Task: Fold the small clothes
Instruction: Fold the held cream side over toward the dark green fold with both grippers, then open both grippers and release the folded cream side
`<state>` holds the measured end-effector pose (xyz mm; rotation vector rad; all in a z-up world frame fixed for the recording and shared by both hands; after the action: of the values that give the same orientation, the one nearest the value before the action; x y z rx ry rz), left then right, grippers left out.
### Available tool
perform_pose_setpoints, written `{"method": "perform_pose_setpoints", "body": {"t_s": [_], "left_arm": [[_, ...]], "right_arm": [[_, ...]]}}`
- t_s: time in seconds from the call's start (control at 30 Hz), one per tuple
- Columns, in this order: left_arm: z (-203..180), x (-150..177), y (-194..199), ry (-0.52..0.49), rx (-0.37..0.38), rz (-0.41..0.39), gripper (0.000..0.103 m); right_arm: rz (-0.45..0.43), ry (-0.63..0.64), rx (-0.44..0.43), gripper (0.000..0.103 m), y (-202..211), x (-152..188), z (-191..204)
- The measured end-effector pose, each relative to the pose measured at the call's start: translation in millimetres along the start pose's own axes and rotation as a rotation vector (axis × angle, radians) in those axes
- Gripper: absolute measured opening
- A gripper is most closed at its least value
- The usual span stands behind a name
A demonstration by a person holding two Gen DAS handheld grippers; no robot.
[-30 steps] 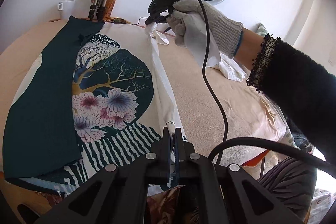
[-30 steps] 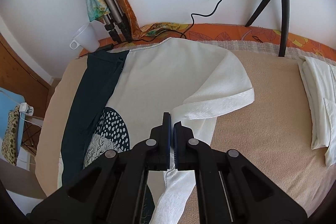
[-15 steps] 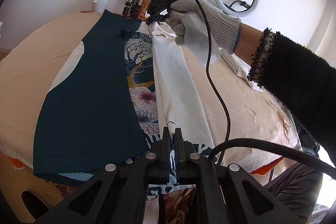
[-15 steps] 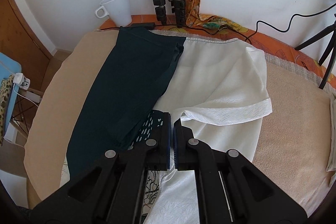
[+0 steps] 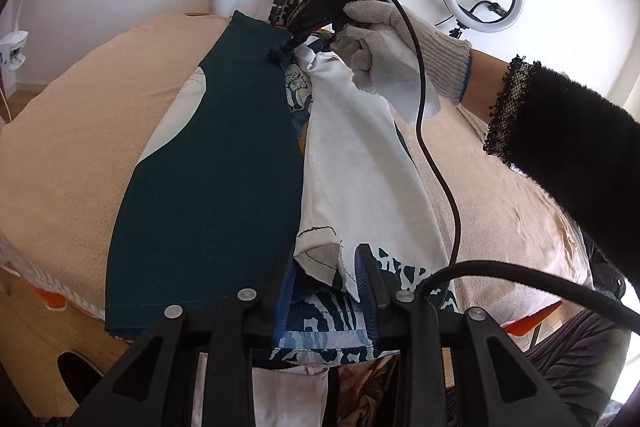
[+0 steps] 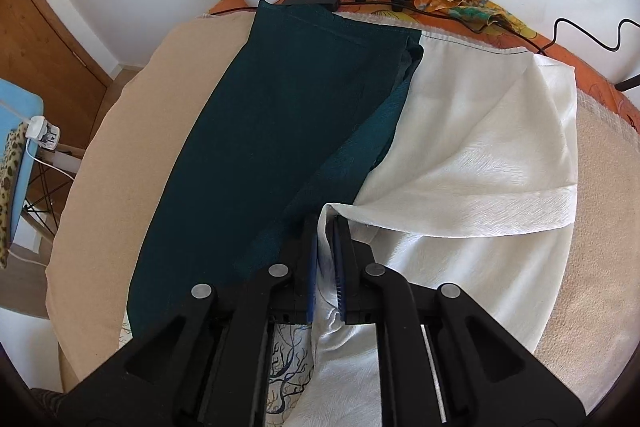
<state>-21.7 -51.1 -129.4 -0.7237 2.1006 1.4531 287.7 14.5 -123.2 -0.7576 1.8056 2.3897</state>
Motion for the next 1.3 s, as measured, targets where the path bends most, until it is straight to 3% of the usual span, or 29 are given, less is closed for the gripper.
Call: {"method": "perform_pose_setpoints", "body": {"t_s": [0.07,0.27,0.37,0.53,0.67,0.8,0.83,0.87,0.9,1.2,1.3], "left_arm": [[1,0,7,-0.005,0.002,-0.012,0.031],[-5,-2,31,-0.060,0.015,-0.057,0.033],[-6,-5,37,-0.076,0.011,-0.076,0.033],[1,-11,31,-0.065,0.000,-0.077,0.033],[11,-12,24,-0.034,-0.009,-0.060,0.033],[18,-15,22,-0.014,-0.020,-0.058,0.033],[20,-15,23,-0.007,-0.023,-0.059,0.033],[22,-16,23,0.000,-0.025,-0.061,0.033],[25,-17,24,0.006,-0.027,-0.064,0.033],[45,-20,27,0.051,-0.043,-0.081,0.032],[52,-21,26,0.071,-0.059,-0.080,0.032]], "right_arm": [[0.013,-0.015,-0.055,0.038,6,0,-5],[-0.078,-0.058,-0.224,0.040,64,2,-40],[-0.127,-0.107,-0.168,0.040,80,-4,-73],[-0.125,-0.231,-0.031,0.040,65,-13,-125],[-0.125,-0.287,0.001,0.040,48,-18,-146],[-0.092,-0.266,-0.008,0.040,34,-20,-146],[-0.084,-0.254,-0.010,0.037,32,-21,-145],[-0.074,-0.239,-0.011,0.018,30,-21,-143],[-0.056,-0.226,-0.013,0.009,27,-22,-140],[-0.093,-0.287,-0.151,0.005,42,-62,-111],[-0.102,-0.271,-0.149,0.005,35,-83,-90]]}}
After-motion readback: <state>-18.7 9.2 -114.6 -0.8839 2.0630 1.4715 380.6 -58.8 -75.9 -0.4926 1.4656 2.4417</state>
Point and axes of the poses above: each gripper's, at about its wrist camera, not at the fingertips, and y roughly against the way its jaws point, z to its left, x to its underside, the point moved 1 cm from there along -y, roughly the way its jaws point, and after that the axes turned 4 degrees about -y, right-handed, at the moved point
